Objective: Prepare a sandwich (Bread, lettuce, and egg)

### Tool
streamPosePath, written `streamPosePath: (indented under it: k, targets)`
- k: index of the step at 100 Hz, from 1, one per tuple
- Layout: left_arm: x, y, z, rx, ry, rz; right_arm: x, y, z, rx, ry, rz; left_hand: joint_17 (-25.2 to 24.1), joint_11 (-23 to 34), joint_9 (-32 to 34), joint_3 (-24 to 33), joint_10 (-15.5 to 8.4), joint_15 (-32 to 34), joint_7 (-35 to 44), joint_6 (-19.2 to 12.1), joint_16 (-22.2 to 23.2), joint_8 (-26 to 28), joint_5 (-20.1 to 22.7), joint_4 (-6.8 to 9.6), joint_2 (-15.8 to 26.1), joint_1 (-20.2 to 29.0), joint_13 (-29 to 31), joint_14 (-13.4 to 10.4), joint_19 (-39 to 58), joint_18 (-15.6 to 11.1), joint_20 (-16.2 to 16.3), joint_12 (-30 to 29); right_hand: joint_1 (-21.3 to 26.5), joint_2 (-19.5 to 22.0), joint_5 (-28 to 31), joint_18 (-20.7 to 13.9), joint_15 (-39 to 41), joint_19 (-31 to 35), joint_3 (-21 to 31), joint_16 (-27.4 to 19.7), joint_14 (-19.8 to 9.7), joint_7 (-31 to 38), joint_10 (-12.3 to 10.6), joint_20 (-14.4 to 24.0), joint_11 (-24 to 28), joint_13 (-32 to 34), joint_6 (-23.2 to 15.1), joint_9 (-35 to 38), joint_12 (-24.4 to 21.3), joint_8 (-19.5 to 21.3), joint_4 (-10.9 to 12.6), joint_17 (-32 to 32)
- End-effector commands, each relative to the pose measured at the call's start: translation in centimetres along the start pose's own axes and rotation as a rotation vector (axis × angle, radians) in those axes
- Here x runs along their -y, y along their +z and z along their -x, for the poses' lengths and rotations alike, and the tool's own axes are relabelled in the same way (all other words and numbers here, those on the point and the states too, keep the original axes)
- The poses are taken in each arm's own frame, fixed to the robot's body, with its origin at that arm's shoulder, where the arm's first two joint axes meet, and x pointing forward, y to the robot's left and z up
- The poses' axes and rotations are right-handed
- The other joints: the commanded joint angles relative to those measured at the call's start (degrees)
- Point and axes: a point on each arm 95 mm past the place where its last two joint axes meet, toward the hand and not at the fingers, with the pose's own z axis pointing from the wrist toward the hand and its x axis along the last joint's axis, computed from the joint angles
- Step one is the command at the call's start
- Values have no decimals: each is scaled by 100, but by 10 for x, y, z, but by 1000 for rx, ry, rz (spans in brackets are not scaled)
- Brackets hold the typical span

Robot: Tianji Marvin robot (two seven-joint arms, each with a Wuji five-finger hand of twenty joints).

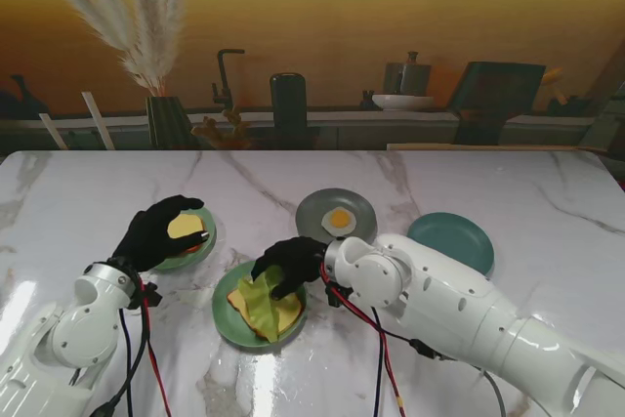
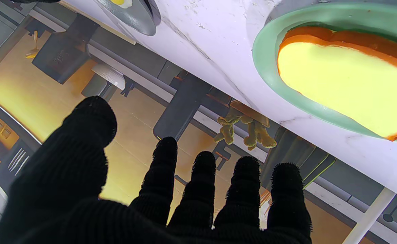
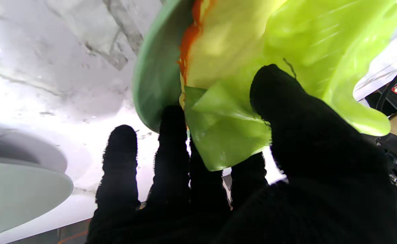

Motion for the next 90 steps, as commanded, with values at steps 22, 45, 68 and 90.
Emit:
streamPosePath:
  k: [22,45,68,90]
  targets:
    - [-1,1,0,1,-4,2,0,0,-9,-30,-20,-13,-75,-51,-11,-47,47,-39,-3,-95,27,13,54,-266,164,172,73,-83,-46,11,6,16,-253,192,-540,164,-832,-615,-286,-520,28,-666,198,-411,-634,-919,-246,-915,-543,-382,157,-913]
    - [-1,1,0,-7,-9,0,0,-3,-10,-37,-38,1,-73,-39,3,-28,42,-37,12,-98,27,19,66,-262,172,180,74,-92,-50,11,7,20,-397,173,-853,94,-1095,-851,-359,-686,-39,-930,212,-512,-866,-1474,-345,-1405,-719,-579,149,-1303]
    - [-1,1,-1,-14,-8,2,-2,-6,-12,-46,-44,25,-72,-38,14,-4,42,-34,28,-96,26,26,80,-258,151,187,84,-96,-37,6,21,18,-668,102,-1257,94,-1281,-1042,-312,-858,-64,-1289,193,-586,-1055,-1836,-488,-1778,-924,-891,125,-1530]
    - [-2,2,-1,-14,-12,5,-4,-12,-9,-37,-16,-1,-74,-33,21,11,39,-35,35,-97,23,26,90,-263,161,170,85,-97,-36,11,30,19,-1255,230,-1500,115,-1545,-1475,-143,-1001,-120,-1502,183,-790,-1518,-2311,-595,-2042,-1122,-1174,29,-1768]
